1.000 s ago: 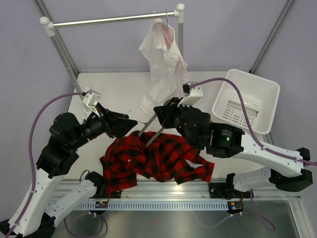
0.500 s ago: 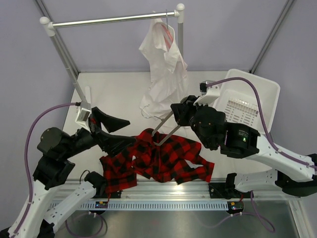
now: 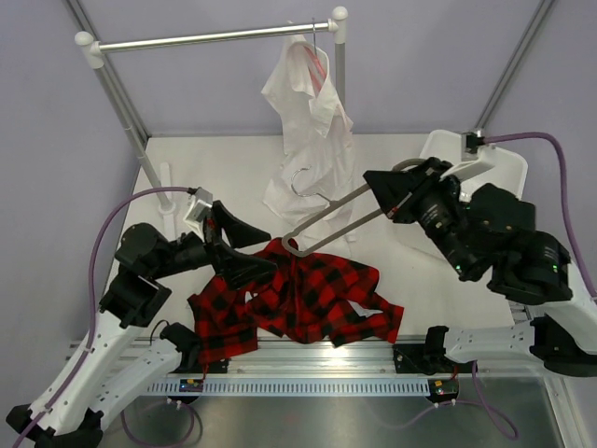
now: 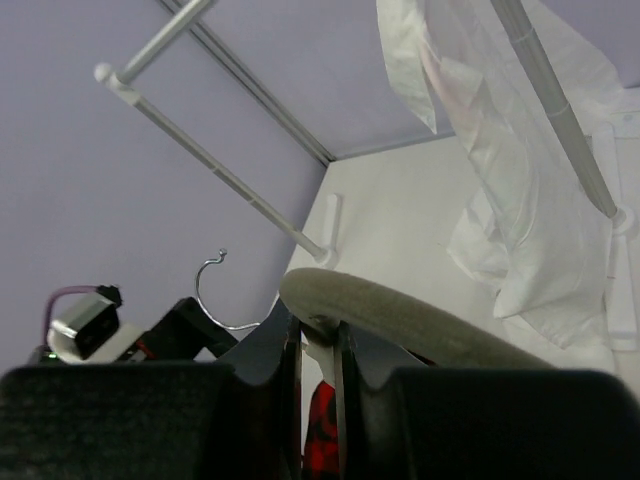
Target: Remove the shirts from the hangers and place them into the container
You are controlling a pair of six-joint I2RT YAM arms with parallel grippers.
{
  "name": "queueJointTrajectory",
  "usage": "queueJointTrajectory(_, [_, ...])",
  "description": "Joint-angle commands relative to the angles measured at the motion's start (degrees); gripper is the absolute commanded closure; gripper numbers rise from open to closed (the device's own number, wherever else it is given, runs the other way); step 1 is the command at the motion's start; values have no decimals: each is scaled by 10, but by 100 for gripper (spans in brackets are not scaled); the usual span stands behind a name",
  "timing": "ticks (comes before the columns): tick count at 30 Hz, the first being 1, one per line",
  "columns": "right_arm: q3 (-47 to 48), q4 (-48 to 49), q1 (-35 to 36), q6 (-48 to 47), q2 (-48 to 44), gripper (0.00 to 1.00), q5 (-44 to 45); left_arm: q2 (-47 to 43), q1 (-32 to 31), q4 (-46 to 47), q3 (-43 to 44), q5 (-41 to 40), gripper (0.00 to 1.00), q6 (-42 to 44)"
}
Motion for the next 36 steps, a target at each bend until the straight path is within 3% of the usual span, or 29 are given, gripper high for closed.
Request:
queueJointTrajectory(1, [41, -16, -4, 1, -4, 100, 3, 9, -5, 110, -16, 74, 8, -9])
queueJointTrajectory(9, [53, -23, -5, 8, -4, 100, 0, 27, -13, 145, -25, 96, 12, 6])
queueJointTrajectory(20, [56, -34, -4, 17, -17, 100, -11, 87, -24, 98, 3, 60, 16, 77])
queueJointTrajectory(30, [57, -23, -4, 11, -17, 100, -14, 147, -57, 127, 13, 45, 18, 85])
queueJointTrajectory(31, [57, -24, -4, 10, -18, 100, -13, 150, -62, 128, 14, 43, 21, 86])
queueJointTrajectory(34, [53, -18, -4, 9, -24, 100, -11, 165, -70, 129, 20, 31, 43, 78])
queueJointTrajectory(35, [51, -17, -5, 8, -29, 100, -12, 170, -70, 127, 24, 24, 57, 73])
queueJointTrajectory(36, [51, -17, -4, 8, -30, 100, -12, 178, -71, 127, 25, 22, 65, 69])
